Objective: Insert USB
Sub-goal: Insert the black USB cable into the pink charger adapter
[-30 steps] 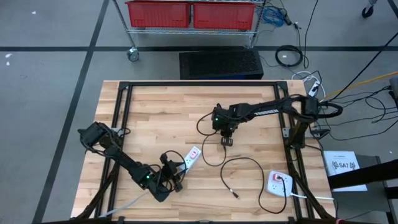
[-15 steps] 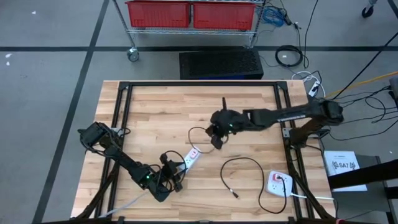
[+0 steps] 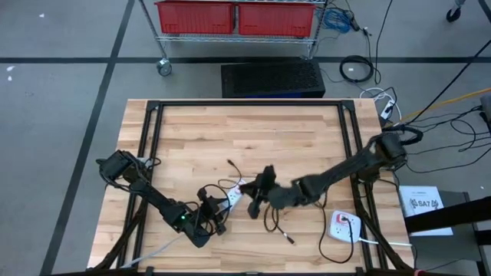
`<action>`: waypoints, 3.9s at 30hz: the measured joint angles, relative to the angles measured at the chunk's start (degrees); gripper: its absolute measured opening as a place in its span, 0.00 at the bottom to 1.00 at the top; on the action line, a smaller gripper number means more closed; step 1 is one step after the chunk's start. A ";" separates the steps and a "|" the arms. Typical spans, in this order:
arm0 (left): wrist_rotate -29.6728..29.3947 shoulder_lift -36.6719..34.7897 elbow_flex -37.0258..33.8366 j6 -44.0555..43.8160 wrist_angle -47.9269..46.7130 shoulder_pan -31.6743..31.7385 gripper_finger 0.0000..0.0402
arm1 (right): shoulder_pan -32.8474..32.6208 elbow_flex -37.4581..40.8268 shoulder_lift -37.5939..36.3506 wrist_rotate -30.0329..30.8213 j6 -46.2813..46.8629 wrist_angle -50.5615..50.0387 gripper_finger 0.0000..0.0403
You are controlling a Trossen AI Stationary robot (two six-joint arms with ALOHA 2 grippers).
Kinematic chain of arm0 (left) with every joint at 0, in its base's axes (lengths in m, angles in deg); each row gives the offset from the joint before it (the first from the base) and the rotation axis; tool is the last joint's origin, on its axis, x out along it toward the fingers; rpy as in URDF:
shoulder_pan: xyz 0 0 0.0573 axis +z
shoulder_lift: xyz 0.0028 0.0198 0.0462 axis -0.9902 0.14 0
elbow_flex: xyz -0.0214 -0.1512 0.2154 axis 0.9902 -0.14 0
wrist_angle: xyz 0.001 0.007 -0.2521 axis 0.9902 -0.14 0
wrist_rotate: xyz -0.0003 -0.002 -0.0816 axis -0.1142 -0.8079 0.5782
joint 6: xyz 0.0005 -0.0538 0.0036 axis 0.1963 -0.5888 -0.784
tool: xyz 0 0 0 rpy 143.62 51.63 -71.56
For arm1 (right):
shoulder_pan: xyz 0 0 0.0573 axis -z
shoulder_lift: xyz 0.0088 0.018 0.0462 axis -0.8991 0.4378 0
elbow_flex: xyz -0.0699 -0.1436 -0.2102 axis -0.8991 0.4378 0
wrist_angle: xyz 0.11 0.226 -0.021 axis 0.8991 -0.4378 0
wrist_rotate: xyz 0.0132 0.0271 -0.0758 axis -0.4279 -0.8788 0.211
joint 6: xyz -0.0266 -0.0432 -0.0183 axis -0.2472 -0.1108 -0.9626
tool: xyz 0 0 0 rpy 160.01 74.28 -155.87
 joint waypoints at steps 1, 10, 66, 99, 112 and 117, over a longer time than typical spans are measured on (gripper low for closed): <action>0.00 0.00 0.00 0.00 0.00 0.06 0.38 | -0.66 0.00 1.80 2.08 -0.20 2.44 0.00; -0.18 0.00 0.02 -0.33 0.20 0.17 0.38 | -2.35 0.02 12.65 14.72 -10.25 19.80 0.00; -3.06 0.00 0.02 -0.35 0.00 0.13 0.38 | -1.95 -0.11 21.23 23.78 -13.17 28.40 0.00; -3.50 0.00 0.02 -0.35 -0.15 0.13 0.38 | -3.24 0.00 21.45 24.99 -20.17 33.21 0.00; -3.50 0.00 0.02 -0.35 -0.11 0.15 0.38 | -3.15 -0.04 23.21 25.67 -20.41 34.66 0.00; -3.50 0.00 0.02 -0.35 -0.11 0.15 0.38 | -3.14 -0.09 23.59 26.32 -22.98 36.22 0.00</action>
